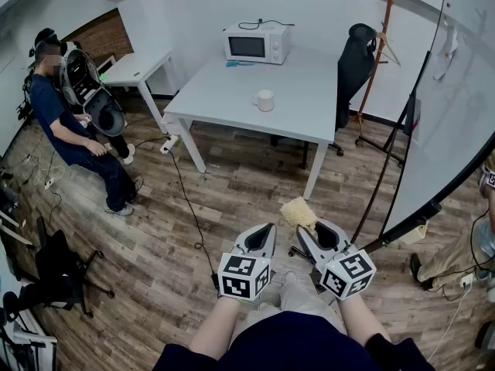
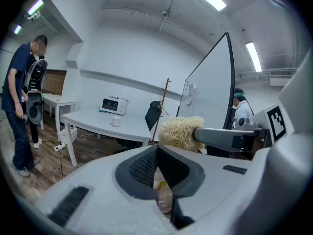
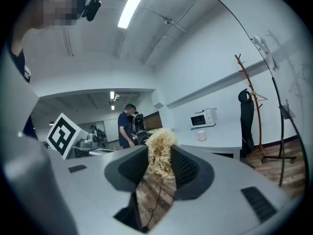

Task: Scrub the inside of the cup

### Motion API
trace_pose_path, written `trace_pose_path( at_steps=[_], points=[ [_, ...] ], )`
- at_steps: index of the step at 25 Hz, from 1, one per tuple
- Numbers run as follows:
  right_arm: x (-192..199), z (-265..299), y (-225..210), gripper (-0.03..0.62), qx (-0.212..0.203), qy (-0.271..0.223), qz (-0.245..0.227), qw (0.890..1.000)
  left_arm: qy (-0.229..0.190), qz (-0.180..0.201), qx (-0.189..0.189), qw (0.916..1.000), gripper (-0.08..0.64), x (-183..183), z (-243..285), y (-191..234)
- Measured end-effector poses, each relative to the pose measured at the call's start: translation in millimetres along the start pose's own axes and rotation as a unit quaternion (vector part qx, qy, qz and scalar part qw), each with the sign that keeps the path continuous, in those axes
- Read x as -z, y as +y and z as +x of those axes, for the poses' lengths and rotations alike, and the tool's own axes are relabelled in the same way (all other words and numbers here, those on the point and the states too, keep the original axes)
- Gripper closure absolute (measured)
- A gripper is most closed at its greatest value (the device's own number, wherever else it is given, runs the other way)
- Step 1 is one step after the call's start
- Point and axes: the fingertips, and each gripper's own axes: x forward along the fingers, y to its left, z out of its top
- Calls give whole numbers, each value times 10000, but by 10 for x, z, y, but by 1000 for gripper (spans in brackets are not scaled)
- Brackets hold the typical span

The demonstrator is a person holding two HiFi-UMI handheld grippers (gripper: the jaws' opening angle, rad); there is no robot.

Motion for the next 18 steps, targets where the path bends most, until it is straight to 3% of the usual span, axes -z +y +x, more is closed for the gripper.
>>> trace_pose_path(
  at_steps=[13, 18],
  points=[
    [-6, -73, 117, 442, -74, 11, -54, 10000, -51, 83, 8, 10000, 542, 11, -116, -66],
    [34, -53, 193, 442, -147, -14, 139, 9998, -68, 88, 25, 9999, 543, 45, -179, -31]
  ],
)
